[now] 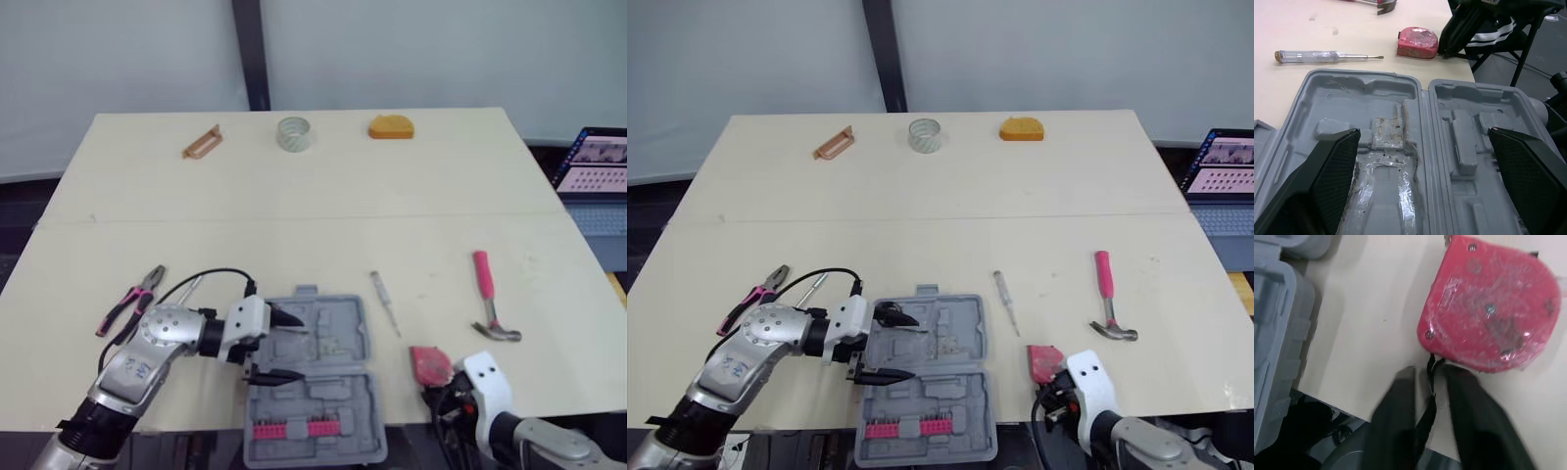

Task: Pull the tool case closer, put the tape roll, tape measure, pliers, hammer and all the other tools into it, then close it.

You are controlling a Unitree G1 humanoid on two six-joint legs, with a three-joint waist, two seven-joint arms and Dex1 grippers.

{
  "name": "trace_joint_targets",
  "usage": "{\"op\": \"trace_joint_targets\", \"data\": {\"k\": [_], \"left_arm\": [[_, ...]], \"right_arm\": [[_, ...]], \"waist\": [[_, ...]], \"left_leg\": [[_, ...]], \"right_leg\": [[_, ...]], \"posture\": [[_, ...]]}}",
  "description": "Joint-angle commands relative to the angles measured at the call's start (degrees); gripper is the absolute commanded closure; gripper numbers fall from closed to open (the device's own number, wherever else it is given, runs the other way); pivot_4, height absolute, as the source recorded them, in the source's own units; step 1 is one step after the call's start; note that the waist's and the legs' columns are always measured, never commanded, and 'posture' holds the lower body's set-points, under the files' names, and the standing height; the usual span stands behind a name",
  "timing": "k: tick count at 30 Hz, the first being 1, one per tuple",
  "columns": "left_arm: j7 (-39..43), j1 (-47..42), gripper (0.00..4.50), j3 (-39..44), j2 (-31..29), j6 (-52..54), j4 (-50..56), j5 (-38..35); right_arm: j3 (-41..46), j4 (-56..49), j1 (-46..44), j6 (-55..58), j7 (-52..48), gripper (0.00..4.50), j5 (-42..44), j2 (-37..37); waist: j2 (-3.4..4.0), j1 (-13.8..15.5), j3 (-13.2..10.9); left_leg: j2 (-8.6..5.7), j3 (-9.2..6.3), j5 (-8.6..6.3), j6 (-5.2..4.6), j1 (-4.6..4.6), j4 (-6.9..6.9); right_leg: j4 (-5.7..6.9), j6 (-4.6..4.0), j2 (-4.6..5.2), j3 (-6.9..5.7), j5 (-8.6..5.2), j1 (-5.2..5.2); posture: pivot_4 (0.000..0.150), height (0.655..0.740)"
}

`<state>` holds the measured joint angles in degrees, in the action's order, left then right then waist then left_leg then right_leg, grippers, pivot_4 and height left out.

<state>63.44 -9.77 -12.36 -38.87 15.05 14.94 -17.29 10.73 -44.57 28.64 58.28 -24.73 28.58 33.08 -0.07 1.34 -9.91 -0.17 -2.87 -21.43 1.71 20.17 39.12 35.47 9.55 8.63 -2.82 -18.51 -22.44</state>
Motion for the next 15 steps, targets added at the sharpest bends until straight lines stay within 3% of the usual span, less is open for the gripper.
{"op": "trace_joint_targets", "data": {"k": [1,4,6,9,15], "left_arm": [[-0.16,-0.29,0.0,0.21,0.64,-3.22,0.43,0.81],[0.16,0.27,0.0,0.38,0.67,-5.37,0.81,1.1],[0.71,0.95,0.0,0.33,0.5,-7.1,1.37,1.19],[1.04,1.15,0.0,0.13,0.65,-10.18,1.39,1.83],[1.5,1.58,0.0,-0.82,1.38,-15.23,1.4,2.55]], "right_arm": [[4.17,-1.7,2.07,-0.5,-6.22,1.66,3.09,4.57],[8.38,-1.65,2.9,-3.34,-13.07,0.09,4.94,10.22],[10.4,0.43,3.66,-9.87,-20.9,0.03,3.55,15.5],[9.09,8.63,3.5,-29.3,-33.46,0.03,-3.9,22.26],[-2.22,34.57,-14.32,-59.92,-49.9,0.03,-13.75,27.5]], "waist": [[0.0,0.07,0.0],[0.0,0.03,0.0],[0.02,0.03,0.01],[0.01,0.01,0.0],[-0.01,-0.19,-0.01]], "left_leg": [[0.0,0.01,0.0,-0.01,0.0,0.0],[0.0,0.05,-0.01,-0.02,0.0,0.02],[0.0,0.05,-0.01,-0.02,-0.01,0.03],[0.01,0.1,-0.03,-0.06,-0.05,0.02],[0.01,0.13,-0.04,-0.08,-0.13,0.09]], "right_leg": [[-0.01,0.0,0.0,0.0,0.0,0.0],[-0.02,0.0,0.0,0.01,0.0,0.02],[-0.02,0.0,0.0,0.01,0.0,0.04],[-0.05,0.0,-0.01,0.01,0.0,0.06],[-0.21,0.06,-0.01,0.01,0.04,0.21]], "posture": [[0.15,0.74],[0.15,0.74],[0.15,0.74],[0.15,0.74],[0.15,0.74]]}}
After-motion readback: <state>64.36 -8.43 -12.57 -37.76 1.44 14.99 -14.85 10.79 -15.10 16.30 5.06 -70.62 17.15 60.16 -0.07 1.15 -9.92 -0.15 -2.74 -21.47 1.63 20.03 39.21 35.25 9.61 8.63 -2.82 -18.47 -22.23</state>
